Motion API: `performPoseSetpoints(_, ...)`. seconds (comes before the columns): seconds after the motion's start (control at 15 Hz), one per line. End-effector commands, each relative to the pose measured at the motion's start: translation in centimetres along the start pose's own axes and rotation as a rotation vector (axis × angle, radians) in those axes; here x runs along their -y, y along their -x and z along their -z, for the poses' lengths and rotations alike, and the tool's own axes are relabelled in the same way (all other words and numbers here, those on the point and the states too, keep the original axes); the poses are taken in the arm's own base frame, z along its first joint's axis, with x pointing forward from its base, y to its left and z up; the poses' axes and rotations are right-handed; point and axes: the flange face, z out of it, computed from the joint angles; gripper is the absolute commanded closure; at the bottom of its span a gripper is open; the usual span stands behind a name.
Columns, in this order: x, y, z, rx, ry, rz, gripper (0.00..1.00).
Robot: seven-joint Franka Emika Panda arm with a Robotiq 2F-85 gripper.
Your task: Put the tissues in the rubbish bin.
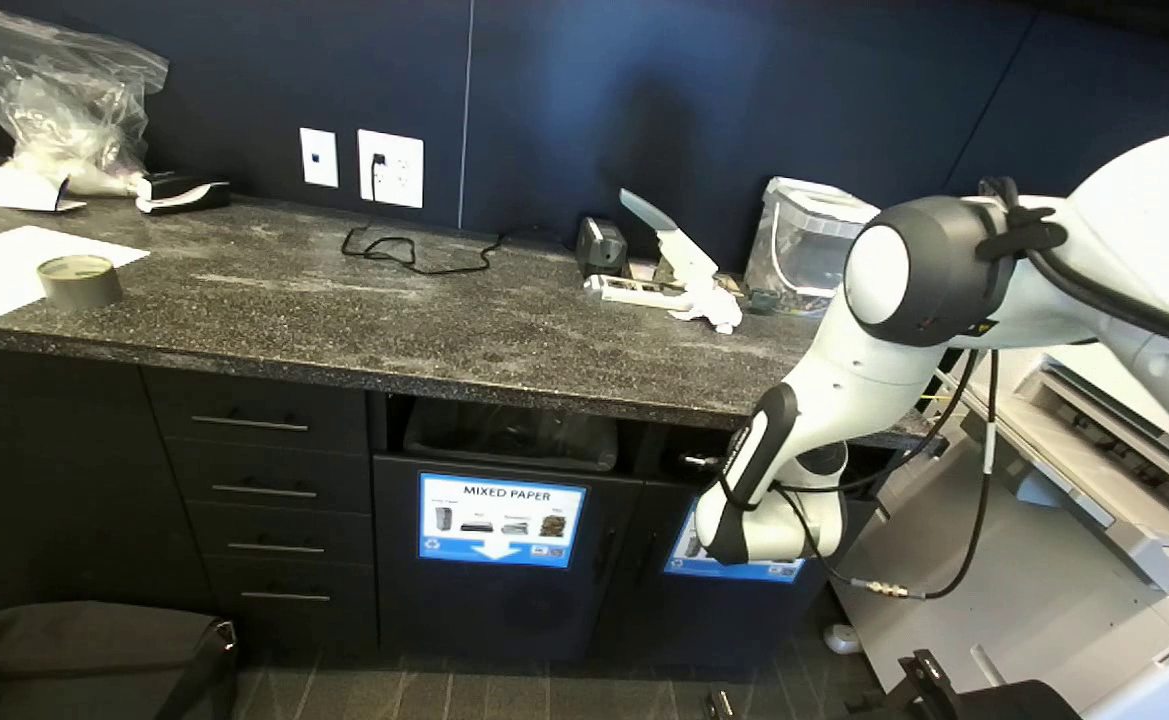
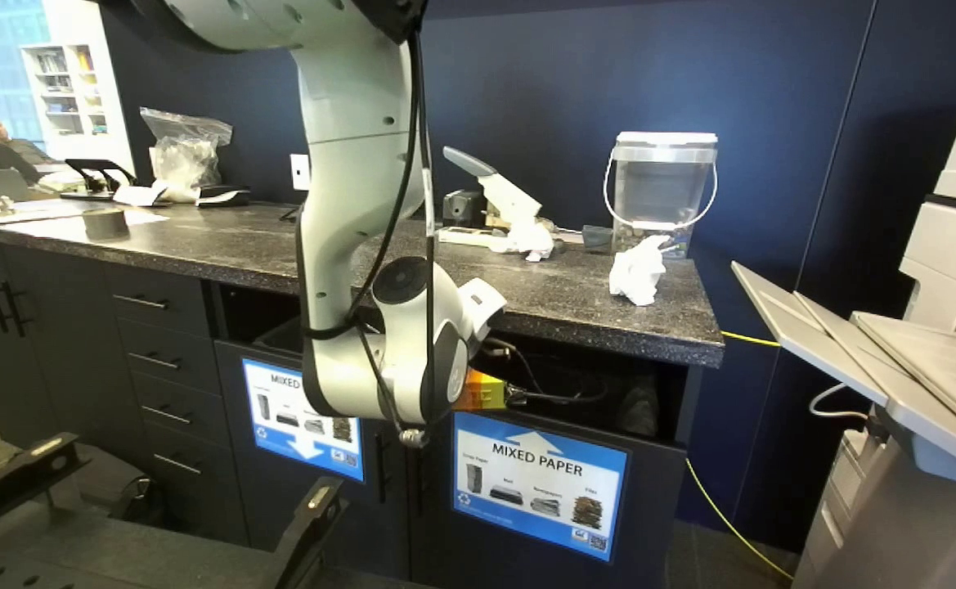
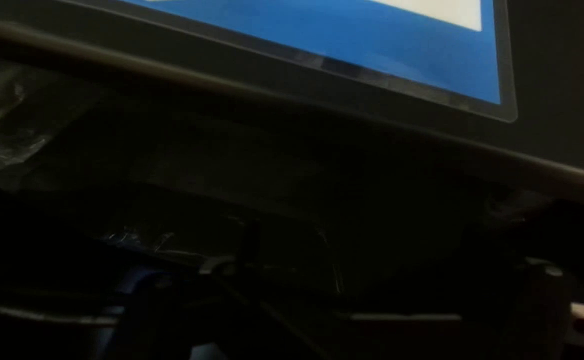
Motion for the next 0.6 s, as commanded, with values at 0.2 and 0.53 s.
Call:
performPoseSetpoints(0.2,-0.9,-2.3,8.1,0.294,0.011,0.171,0.0)
performPoseSetpoints(0.53,-1.0,-4.8,13.8,0.489,-0.056,0.33,0.0)
